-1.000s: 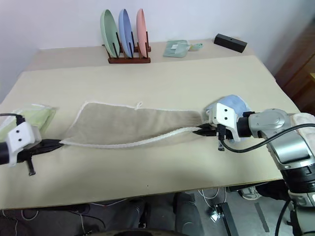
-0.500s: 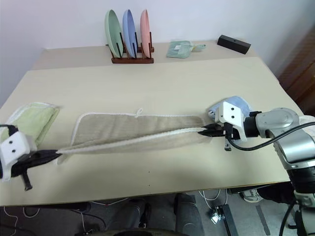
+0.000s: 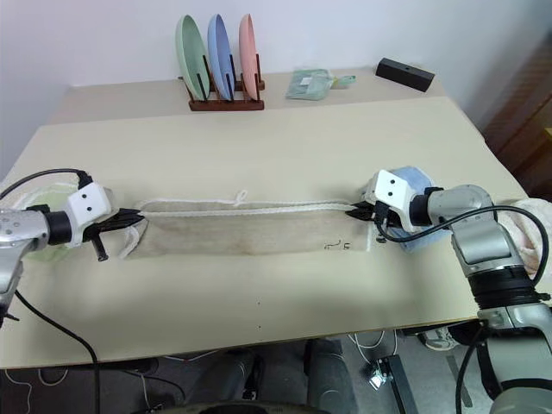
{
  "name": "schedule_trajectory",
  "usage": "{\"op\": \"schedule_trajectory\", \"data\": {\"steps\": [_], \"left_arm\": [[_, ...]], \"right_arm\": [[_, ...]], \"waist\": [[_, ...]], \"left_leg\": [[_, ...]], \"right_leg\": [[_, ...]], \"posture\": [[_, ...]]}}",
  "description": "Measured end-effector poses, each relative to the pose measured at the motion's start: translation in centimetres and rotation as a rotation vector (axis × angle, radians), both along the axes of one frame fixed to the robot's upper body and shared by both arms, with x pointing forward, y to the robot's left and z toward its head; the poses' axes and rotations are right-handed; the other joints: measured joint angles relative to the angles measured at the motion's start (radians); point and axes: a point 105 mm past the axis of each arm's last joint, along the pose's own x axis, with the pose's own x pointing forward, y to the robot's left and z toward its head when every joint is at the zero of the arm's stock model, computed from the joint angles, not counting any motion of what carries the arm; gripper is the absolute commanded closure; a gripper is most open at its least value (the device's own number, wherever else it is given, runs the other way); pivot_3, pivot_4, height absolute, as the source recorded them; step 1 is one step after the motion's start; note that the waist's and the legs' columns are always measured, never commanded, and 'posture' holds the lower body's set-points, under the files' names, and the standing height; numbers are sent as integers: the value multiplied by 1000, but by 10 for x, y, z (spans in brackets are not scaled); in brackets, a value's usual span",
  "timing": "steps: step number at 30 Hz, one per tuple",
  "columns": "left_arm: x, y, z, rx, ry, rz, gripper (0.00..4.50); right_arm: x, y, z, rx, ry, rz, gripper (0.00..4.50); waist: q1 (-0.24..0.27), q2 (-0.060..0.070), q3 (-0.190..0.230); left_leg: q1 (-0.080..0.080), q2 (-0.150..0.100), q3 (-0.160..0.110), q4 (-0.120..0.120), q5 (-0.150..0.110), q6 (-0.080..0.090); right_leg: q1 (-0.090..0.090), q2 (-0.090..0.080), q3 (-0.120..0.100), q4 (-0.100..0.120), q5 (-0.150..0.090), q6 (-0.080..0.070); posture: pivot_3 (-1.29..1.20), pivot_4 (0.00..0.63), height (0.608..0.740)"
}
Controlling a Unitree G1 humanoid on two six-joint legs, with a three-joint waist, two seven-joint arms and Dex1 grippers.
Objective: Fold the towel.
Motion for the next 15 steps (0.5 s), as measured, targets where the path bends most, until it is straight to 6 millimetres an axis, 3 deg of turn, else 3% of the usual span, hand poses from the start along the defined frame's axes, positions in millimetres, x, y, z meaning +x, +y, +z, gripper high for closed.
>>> {"op": "schedule_trajectory", "data": {"steps": [7, 13, 14, 15], "left_arm": [[25, -4, -3, -46, -32, 9, 4434], [33, -3, -5, -59, -32, 20, 4434], [34, -2, -6, -64, -27, 26, 4206], [34, -1, -8, -71, -19, 35, 3902]], "right_arm": [[16, 0, -2, 16, -60, -52, 4500], [19, 0, -7, 14, -70, -69, 4500], [20, 0, -7, 11, -71, -72, 4500], [20, 0, -8, 12, -71, -76, 4215]], "waist": [[1, 0, 0], [0, 0, 0], [0, 0, 0], [0, 0, 0]], "left_leg": [[0, 0, 0, 0, 0, 0], [0, 0, 0, 0, 0, 0], [0, 0, 0, 1, 0, 0], [0, 0, 0, 1, 0, 0]], "right_leg": [[0, 0, 0, 1, 0, 0], [0, 0, 0, 1, 0, 0], [0, 0, 0, 1, 0, 0], [0, 0, 0, 1, 0, 0]], "posture": [[0, 150, 733], [0, 150, 733], [0, 150, 733], [0, 150, 733]]}}
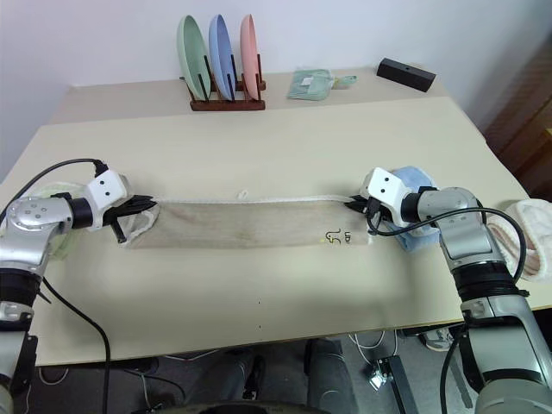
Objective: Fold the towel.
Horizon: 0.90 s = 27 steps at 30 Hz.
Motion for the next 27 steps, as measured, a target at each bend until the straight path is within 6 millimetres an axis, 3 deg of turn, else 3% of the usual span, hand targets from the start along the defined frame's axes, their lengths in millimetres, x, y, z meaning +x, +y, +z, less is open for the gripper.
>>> {"op": "schedule_trajectory", "data": {"steps": [2, 7, 14, 17, 21, 27], "left_arm": [[1, 2, -2, -12, 12, 14, 3138], [5, 12, 4, -35, -35, 86, 636], [-9, 39, 9, -80, -89, 194, 636], [-8, 44, 22, -143, -128, 236, 636], [-14, 29, 48, -270, -148, 186, 636], [-32, -5, 58, -325, -81, 66, 636]], "right_arm": [[1, -1, -1, 4, 10, -14, 3597], [1, -4, 8, 9, -30, -44, 1134], [-21, -18, 25, 21, -56, -65, 1134], [-28, -13, 29, 33, -60, -52, 1134], [-31, -8, 29, 42, -58, -51, 1134], [-42, 0, 26, 91, -16, -48, 1134]], "waist": [[-1, 0, 0], [-1, 0, 0], [1, 0, 0], [2, 0, 0], [4, 0, 0], [4, 0, 0]], "left_leg": [[0, 0, 0, 0, 0, 0], [0, 0, 0, 0, 0, 0], [0, 0, 0, 0, 0, 0], [0, 0, 0, 0, 0, 0], [0, 0, 0, 1, 0, 0], [0, 0, 0, 0, 0, 0]], "right_leg": [[0, 0, 0, 0, 0, 0], [-1, 0, 0, 0, 0, 0], [0, 0, 0, 0, 0, 0], [0, 0, 0, 1, 0, 0], [0, -1, 1, 0, 0, 0], [0, 0, 2, 0, 0, 0]], "posture": [[0, 150, 733], [0, 150, 733], [0, 150, 733], [0, 150, 733], [0, 150, 733], [0, 150, 733]]}}
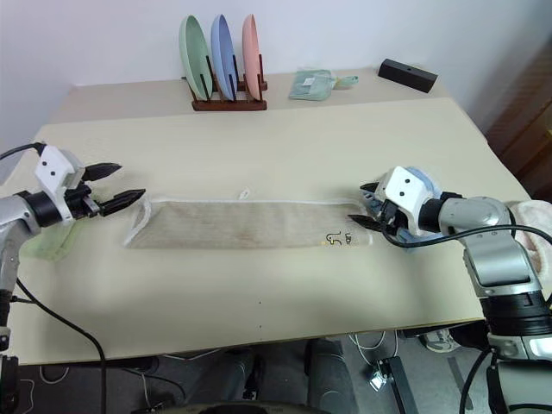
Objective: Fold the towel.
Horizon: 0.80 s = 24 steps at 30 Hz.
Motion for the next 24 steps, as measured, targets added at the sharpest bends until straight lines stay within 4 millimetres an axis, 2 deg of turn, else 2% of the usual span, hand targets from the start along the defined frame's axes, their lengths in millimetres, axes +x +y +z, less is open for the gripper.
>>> {"op": "schedule_trajectory", "data": {"steps": [2, 5, 7, 9, 11, 15, 17, 18, 22, 24], "left_arm": [[-11, -13, -3, 53, 17, -68, 636], [-17, -19, -32, 225, 67, -96, 636], [-14, -9, -48, 293, 84, -50, 636], [-7, 8, -53, 349, 59, 37, 636], [-1, 19, -51, 387, 18, 102, 636], [14, 54, -34, 426, -82, 304, 636], [15, 63, -27, 413, -117, 365, 636], [16, 64, -25, 402, -130, 380, 636], [16, 63, -25, 352, -145, 407, 575], [15, 50, -20, 243, -163, 383, 575]], "right_arm": [[-7, 4, -2, 24, 24, 12, 1134], [-13, 10, -7, 40, 49, 20, 1134], [-15, 12, -7, 49, 52, 20, 1134], [-15, 13, -6, 57, 54, 17, 1134], [-16, 15, -5, 62, 53, 19, 1134], [-16, 16, -4, 69, 63, 14, 1134], [-19, 17, -3, 85, 75, 10, 1134], [-20, 18, -3, 110, 89, 2, 1134], [-29, 19, 0, 286, 175, -64, 46], [-42, 17, -8, 412, 259, -123, 46]], "waist": [[0, 0, 0], [0, 1, 0], [1, 1, 0], [2, 1, 0], [3, 1, 0], [4, 0, 0], [3, 0, 0], [3, 0, 0], [4, 0, 0], [9, -1, -1]], "left_leg": [[0, 0, 0, 0, 0, 0], [2, 0, 0, -1, 0, 0], [2, 0, 0, -1, 0, 0], [2, 1, 0, -1, 0, 0], [2, 0, 0, -1, 0, 0], [1, 0, 0, -1, 0, 0], [1, 0, 0, -1, 0, 0], [1, 0, 0, -1, 0, 0], [1, 0, -1, -1, 0, 0], [0, 0, -2, -1, 0, 0]], "right_leg": [[0, 0, 0, -1, 0, 0], [1, 0, 1, -1, 0, 0], [1, 1, 1, 0, 0, 0], [1, 1, 0, -1, 0, 0], [1, 1, 0, -1, 0, 0], [1, 0, 0, -1, 0, 0], [1, 0, 0, -1, 0, 0], [1, 0, 0, -1, 0, 0], [1, 0, 0, -1, 0, 0], [2, 0, 0, -1, 0, 0]], "posture": [[0, 150, 733], [0, 150, 733], [0, 150, 733], [0, 150, 733], [0, 150, 733], [0, 150, 733], [0, 150, 733], [0, 150, 733], [0, 150, 733], [0, 150, 733]]}}
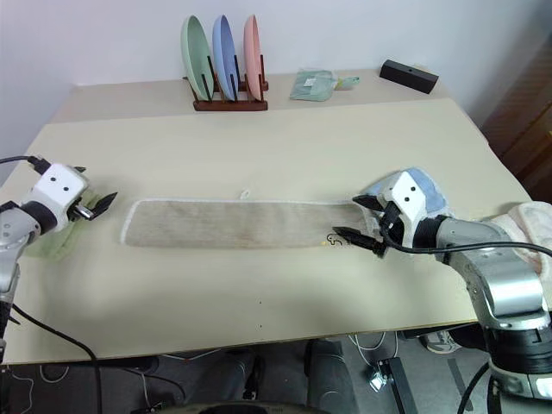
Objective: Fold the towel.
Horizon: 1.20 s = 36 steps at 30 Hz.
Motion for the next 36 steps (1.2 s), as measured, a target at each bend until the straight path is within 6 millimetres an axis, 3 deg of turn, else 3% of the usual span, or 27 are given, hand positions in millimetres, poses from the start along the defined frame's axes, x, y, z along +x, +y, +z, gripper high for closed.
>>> {"op": "schedule_trajectory", "data": {"steps": [3, 5, 9, 12, 17, 26, 29, 36], "left_arm": [[-12, -60, 7, -216, -29, -223, 575], [-23, -92, 6, -296, 10, -347, 575], [-44, -131, 0, -363, 109, -513, 575], [-57, -159, -15, -426, 224, -618, 575], [-67, -174, -21, -442, 292, -683, 575], [-76, -177, -30, -448, 335, -702, 575], [-76, -175, -33, -444, 337, -683, 575], [-78, -180, -38, -479, 323, -658, 575]], "right_arm": [[-24, -2, -24, 159, 177, -106, 46], [-31, -3, -29, 210, 238, -167, 46], [-39, -3, -32, 286, 308, -252, 46], [-44, 1, -49, 307, 404, -322, 46], [-38, 8, -56, 359, 453, -418, 46], [14, 3, -49, 594, 484, -638, 46], [21, 1, -50, 632, 505, -680, 846], [25, -12, -58, 617, 525, -775, 4342]], "waist": [[16, 0, 0], [15, 0, 0], [12, 0, -1], [14, 1, -2], [15, 1, -2], [9, 1, -3], [8, 1, -3], [-5, 2, -3]], "left_leg": [[0, -1, 1, 1, -1, 1], [1, -1, 3, 1, -1, 2], [4, 1, 3, 0, -3, 5], [4, 1, 3, 0, -3, 5], [4, 1, 3, 0, -2, 4], [3, 1, 3, 0, 0, 1], [4, 1, 3, 0, -2, 3], [3, 1, 3, 0, -2, 4]], "right_leg": [[1, -1, 1, -1, 0, 0], [1, 0, 3, 0, 0, 0], [2, 2, 3, 1, 0, 0], [2, 2, 3, 1, 0, 0], [2, 2, 3, 1, 0, 0], [2, 2, 3, 0, 0, 0], [2, 2, 3, 1, 0, 0], [2, 2, 3, 1, 0, 0]], "posture": [[0, 150, 733], [0, 150, 733], [0, 150, 733], [0, 150, 733], [0, 150, 733], [0, 150, 733], [0, 150, 733], [0, 150, 733]]}}
